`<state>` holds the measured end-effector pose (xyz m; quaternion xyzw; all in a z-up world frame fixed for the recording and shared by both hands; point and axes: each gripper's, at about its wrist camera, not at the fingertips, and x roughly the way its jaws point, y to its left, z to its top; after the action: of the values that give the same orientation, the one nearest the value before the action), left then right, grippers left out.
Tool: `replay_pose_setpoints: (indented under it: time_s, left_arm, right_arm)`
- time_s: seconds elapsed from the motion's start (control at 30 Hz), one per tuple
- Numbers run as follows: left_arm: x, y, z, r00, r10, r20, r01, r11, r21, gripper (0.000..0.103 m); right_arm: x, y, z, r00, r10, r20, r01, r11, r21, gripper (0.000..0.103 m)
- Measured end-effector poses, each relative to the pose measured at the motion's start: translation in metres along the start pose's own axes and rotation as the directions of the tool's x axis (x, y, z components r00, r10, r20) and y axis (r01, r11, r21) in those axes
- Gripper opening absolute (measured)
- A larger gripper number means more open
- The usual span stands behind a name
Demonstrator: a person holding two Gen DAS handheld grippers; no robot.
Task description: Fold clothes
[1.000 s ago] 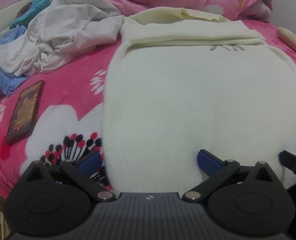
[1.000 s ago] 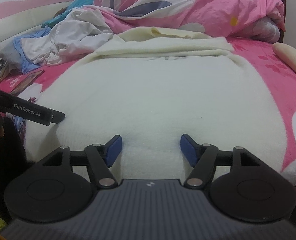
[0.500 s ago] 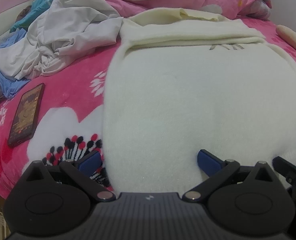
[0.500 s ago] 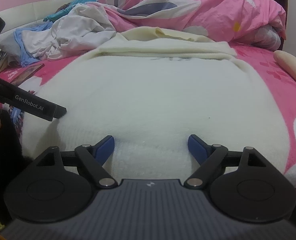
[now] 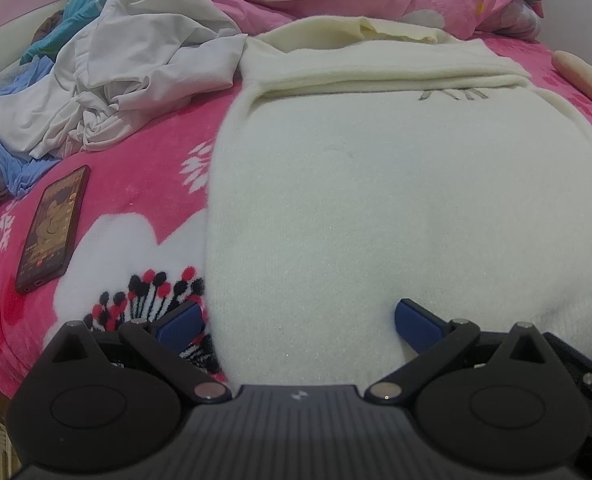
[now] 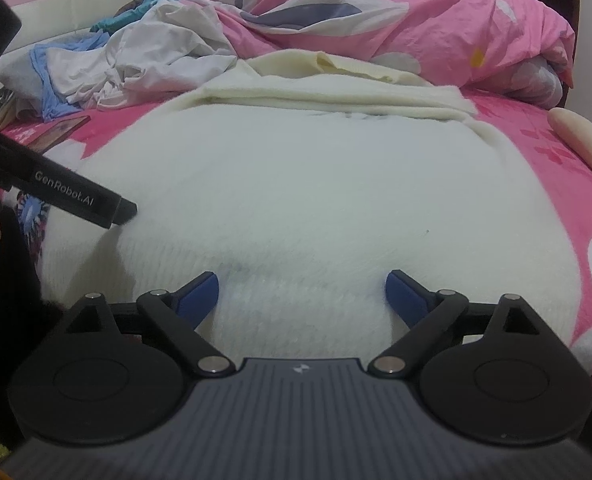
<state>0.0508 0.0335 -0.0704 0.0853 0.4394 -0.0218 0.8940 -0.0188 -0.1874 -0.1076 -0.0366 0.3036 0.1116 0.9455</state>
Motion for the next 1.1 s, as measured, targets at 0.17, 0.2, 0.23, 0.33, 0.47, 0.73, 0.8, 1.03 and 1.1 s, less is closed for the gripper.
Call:
replay_pose_setpoints:
  time_s: [0.17,0.2,0.23,0.33,0.47,0.73,0.8,1.03,1.1]
  left_arm:
    - [-0.001,0.000,-0.002,1.000,-0.001,0.013,0.001,1.000,0.004,0.103]
    - [-0.001,0.000,-0.003,1.000,-0.001,0.018,0.001,1.000,0.008,0.103]
    - [-0.001,-0.001,-0.003,1.000,-0.002,0.024,0.001,1.000,0.012,0.103]
    - [-0.002,-0.001,-0.005,0.999,-0.004,0.041,0.004,1.000,0.021,0.103]
    - [-0.003,0.003,-0.009,0.998,-0.023,0.054,0.022,1.000,0.012,0.103]
    - [-0.010,0.017,-0.021,0.996,-0.071,0.045,0.072,0.997,-0.019,0.103]
    - [-0.013,0.020,-0.025,0.996,-0.080,0.036,0.081,0.996,-0.022,0.103]
    - [-0.024,0.026,-0.044,0.995,-0.089,0.032,0.089,0.996,0.014,0.103]
    - [-0.027,0.029,-0.050,0.995,-0.093,0.033,0.092,0.996,0.017,0.103]
  right_arm:
    - [0.000,0.002,-0.001,1.000,-0.003,-0.004,0.003,1.000,-0.006,0.096]
    - [0.000,0.003,-0.001,1.000,-0.003,-0.005,0.003,1.000,-0.006,0.097]
    - [0.000,0.003,-0.001,1.000,-0.004,-0.006,0.004,1.000,-0.008,0.097]
    - [-0.001,0.005,-0.002,1.000,-0.008,-0.012,0.007,1.000,-0.010,0.098]
    - [-0.003,0.007,-0.002,1.000,-0.007,-0.023,0.007,1.000,-0.009,0.098]
    - [-0.006,0.009,-0.002,0.999,-0.010,-0.044,0.010,1.000,-0.006,0.098]
    - [-0.006,0.010,-0.002,0.999,-0.011,-0.048,0.011,1.000,-0.009,0.098]
    - [-0.010,0.011,-0.003,0.998,-0.006,-0.059,0.005,1.000,-0.010,0.098]
    - [-0.012,0.011,-0.003,0.998,-0.002,-0.062,0.002,1.000,-0.006,0.098]
